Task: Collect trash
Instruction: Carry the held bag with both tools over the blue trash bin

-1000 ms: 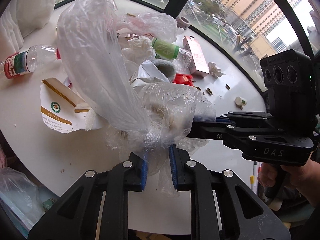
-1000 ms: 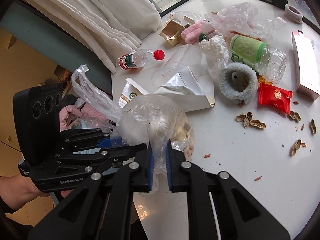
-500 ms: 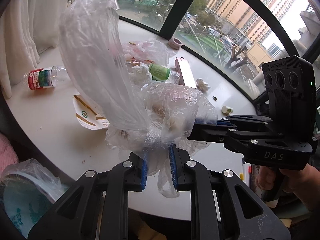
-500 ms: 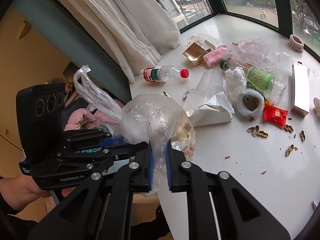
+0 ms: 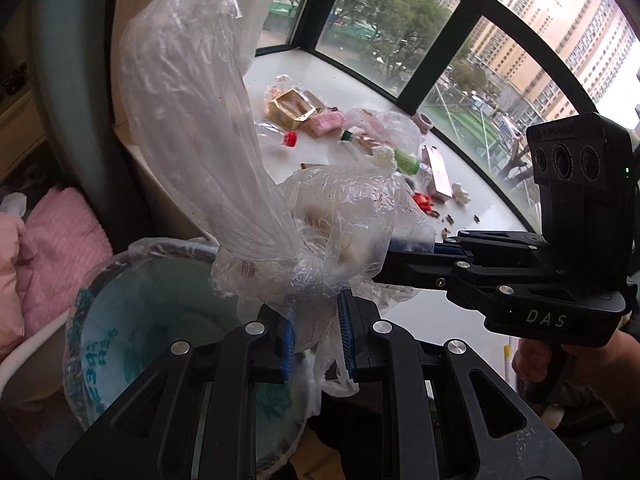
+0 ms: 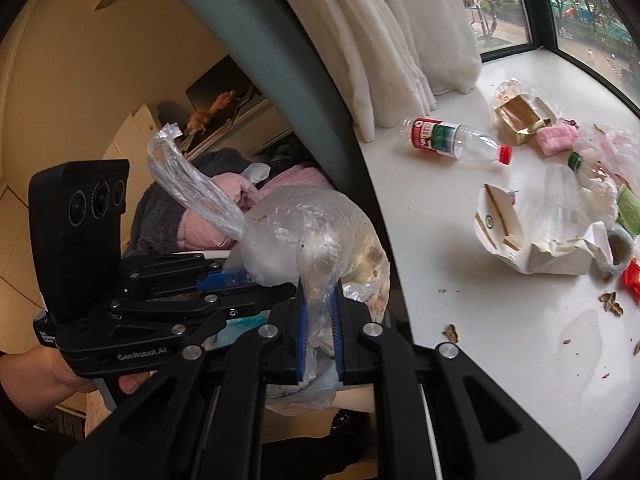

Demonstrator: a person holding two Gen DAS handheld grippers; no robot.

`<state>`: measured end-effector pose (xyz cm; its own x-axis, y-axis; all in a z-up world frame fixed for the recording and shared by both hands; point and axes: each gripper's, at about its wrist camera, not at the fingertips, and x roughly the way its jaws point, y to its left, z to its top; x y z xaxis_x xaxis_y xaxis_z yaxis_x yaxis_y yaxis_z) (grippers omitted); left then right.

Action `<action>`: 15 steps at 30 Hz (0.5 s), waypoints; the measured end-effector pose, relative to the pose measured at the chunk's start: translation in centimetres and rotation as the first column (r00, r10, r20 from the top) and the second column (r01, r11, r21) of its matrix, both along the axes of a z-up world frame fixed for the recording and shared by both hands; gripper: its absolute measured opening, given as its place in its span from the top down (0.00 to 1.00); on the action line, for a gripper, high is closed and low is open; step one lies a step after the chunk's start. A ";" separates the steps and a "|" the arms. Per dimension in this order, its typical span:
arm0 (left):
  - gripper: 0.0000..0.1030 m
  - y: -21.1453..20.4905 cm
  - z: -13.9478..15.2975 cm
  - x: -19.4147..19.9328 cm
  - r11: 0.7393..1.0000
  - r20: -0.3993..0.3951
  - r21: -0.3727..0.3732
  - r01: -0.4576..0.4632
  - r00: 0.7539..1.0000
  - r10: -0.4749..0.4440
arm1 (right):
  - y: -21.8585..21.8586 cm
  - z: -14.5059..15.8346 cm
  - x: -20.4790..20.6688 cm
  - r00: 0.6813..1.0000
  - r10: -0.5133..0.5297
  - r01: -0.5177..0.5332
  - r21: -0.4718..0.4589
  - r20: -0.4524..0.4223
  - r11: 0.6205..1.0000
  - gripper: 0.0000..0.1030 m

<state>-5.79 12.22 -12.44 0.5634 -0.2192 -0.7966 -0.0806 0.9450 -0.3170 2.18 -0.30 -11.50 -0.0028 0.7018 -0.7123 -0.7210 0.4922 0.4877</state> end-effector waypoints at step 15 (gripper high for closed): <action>0.84 6.5 -3.7 -7.6 0.985 -0.089 0.005 -0.174 0.981 0.173 | 8.9 -4.2 -5.5 0.985 0.162 -0.166 -0.077 -0.058 0.983 0.88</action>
<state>-13.38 18.72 -16.12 0.5204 -0.1268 -0.8445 -0.2711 0.9132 -0.3042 -3.32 8.65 -15.67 -0.1515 0.6282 -0.7632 -0.7702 0.4088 0.4895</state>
